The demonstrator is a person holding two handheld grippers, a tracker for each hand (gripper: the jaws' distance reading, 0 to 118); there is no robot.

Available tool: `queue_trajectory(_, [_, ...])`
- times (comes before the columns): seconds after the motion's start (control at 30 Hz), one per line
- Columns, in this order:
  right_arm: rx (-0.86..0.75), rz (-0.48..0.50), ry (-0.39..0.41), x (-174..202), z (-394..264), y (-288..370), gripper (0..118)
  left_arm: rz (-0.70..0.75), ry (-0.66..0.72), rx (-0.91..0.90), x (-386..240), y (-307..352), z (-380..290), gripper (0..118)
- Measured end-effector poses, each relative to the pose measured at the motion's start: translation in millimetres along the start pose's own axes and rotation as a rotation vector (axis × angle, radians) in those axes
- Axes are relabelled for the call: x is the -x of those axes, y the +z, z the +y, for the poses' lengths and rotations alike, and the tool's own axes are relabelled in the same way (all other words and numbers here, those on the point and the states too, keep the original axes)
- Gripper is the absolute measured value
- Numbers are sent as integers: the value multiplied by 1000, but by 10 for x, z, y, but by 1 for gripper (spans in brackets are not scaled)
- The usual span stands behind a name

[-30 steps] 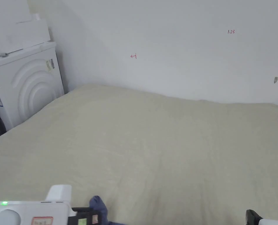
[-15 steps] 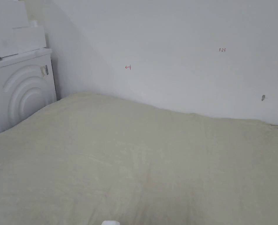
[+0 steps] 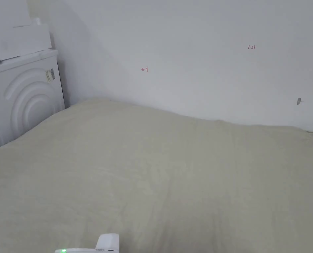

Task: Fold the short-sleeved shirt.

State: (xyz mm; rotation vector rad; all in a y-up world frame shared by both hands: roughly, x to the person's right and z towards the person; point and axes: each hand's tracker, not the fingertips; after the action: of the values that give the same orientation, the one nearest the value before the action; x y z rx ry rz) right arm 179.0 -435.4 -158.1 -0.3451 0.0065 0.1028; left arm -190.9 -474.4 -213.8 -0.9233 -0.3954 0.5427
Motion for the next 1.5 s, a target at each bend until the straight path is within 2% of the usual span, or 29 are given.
queue_trajectory(0.07, [1, 3, -1, 16, 12, 5, 0, -45, 30, 27, 28, -197, -32, 20])
queue_trajectory(0.17, [1, 6, -4, 11, 10, 9, 0, -83, 124, 81, 75, -509, -101, 13])
queue_trajectory(0.37, [5, -2, 3, -22, -4, 33, 0, -89, 182, 79, 141, -789, -198, 8])
queue_trajectory(0.6, [15, -1, 7, -11, -14, 25, 0, -100, 157, 93, 32, -496, -108, 9])
queue_trajectory(0.63, [14, -1, 5, -10, -10, 27, 0, -131, 121, 67, 18, -372, -72, 11])
queue_trajectory(0.7, [11, 2, 9, -3, 1, 26, 0, -145, 47, 5, 22, -75, -26, 31])
queue_trajectory(0.73, [7, 4, 13, 3, 5, 28, 0, -119, 28, -23, 44, 68, -8, 46])
queue_trajectory(0.77, [5, 7, 15, 9, 10, 27, 0, -93, 14, -53, 78, 200, 3, 67])
queue_trajectory(0.8, [6, 10, 19, 21, 14, 23, 0, -52, 7, -87, 172, 336, 30, 67])
queue_trajectory(0.9, [7, 20, 22, 58, 14, 2, 0, 90, -19, -140, 406, 608, 47, 79])
queue_trajectory(1.0, [11, 32, 25, 105, -2, -32, 0, 184, -13, -101, 666, 672, 65, 79])
queue_trajectory(1.17, [10, 49, 26, 166, 17, -41, 1, 141, 36, 14, 924, 448, -1, 79])
queue_trajectory(1.23, [9, 52, 28, 183, 27, -45, 1, 162, 20, 68, 981, 278, -25, 78])
queue_trajectory(1.33, [6, 54, 33, 193, 38, -37, 1, 202, -63, 25, 807, 223, -47, 74])
queue_trajectory(1.4, [4, 52, 38, 201, 39, -34, 1, 248, -106, 38, 698, 159, -36, 45])
queue_trajectory(1.5, [9, 52, 40, 207, 35, -36, 1, 311, -184, 59, 505, 36, -88, 33])
